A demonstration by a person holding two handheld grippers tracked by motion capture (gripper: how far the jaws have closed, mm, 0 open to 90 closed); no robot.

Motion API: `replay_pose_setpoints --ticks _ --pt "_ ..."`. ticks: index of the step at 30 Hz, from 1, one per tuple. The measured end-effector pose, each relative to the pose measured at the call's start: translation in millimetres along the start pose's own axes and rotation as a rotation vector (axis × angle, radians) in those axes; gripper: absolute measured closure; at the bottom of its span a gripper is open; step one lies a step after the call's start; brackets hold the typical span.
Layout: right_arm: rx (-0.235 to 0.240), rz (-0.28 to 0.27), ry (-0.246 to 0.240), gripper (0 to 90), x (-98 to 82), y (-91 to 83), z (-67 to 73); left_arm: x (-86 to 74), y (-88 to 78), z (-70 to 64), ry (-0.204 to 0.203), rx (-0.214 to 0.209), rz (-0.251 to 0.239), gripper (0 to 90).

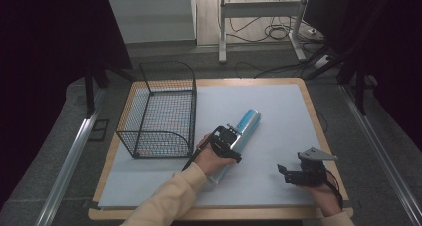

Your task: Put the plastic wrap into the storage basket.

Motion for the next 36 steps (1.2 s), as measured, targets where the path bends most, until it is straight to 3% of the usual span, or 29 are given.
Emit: replay_pose_setpoints --ticks 9,14,18,19,20,22,24,29,33,36 --pt "-0.004 -0.003 0.001 11.8 0.4 -1.0 -1.1 0.5 -3.2 3.5 -0.039 -0.025 0.016 28.1" --pt "-0.004 -0.002 0.004 11.8 0.4 -0.5 -1.5 8.3 -23.2 17.0 -0.039 0.006 -0.047 31.0" --pt "-0.005 0.011 0.004 11.8 -1.4 1.8 -1.2 11.3 -31.0 20.1 -0.051 -0.031 -0.054 37.4" --pt "-0.006 0.014 0.005 11.8 -1.9 2.4 -0.9 8.5 -21.1 20.5 -0.072 -0.055 -0.013 32.3" --pt "-0.006 0.014 0.005 11.8 -1.9 2.4 -0.9 8.5 -21.1 20.5 -0.072 -0.055 -0.013 29.7" --pt "-0.007 0.013 0.003 11.8 -1.7 1.6 -0.4 1.3 -6.6 19.3 -0.081 -0.098 0.05 28.0" --pt "-0.006 0.01 -0.003 11.8 -1.3 0.3 -0.1 -0.4 -0.9 15.6 -0.083 -0.114 0.06 27.5" --pt "-0.008 0.018 0.009 11.8 -3.3 2.7 -3.6 3.1 10.2 8.0 -0.051 -0.072 0.095 24.1" --pt "-0.01 0.008 0.005 11.8 -1.3 -0.2 -2.8 8.5 15.2 3.5 -0.012 -0.013 0.116 25.4" --pt "-0.011 0.005 0.004 11.8 -0.5 -0.9 -2.7 9.0 14.8 4.5 -0.03 -0.004 0.12 27.6"
Point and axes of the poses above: each handheld gripper's, and its own axes: y roughly forward along the jaws, x roughly out of its top, z roughly to its left, the point moved 10 cm from there along y, roughly forward along the jaws, and after that the axes turned 5 degrees about -y, right-handed, at the moved point
